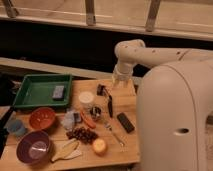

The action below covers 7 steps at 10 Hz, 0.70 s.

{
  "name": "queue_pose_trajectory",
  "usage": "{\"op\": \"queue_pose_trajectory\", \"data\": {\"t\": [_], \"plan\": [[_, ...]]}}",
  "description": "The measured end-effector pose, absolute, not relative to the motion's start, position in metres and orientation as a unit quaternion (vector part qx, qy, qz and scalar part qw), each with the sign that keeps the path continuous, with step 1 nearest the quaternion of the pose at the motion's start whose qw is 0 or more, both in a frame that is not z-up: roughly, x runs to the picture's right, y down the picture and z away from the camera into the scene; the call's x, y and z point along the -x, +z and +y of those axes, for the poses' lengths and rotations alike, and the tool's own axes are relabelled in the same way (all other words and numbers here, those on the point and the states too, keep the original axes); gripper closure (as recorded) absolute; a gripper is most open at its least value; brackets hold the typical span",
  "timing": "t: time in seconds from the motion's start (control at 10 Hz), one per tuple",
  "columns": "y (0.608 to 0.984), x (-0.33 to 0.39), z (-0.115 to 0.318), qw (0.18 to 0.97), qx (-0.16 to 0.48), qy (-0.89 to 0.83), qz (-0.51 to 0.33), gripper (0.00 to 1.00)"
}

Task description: Place towel in paper cup

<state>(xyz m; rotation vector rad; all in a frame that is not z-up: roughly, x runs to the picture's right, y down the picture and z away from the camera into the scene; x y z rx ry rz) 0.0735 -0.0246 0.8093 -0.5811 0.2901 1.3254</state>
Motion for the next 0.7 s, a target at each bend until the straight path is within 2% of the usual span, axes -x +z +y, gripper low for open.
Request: {"op": "queue_pose_trajectory", "data": {"t": [0.3, 0.7], "plan": [[0.813, -0.006, -0.035, 0.773, 0.287, 0.557, 0.104, 0.44], [0.792, 0.08, -0.019, 0.812, 0.325, 0.48, 0.067, 0.44]]}}
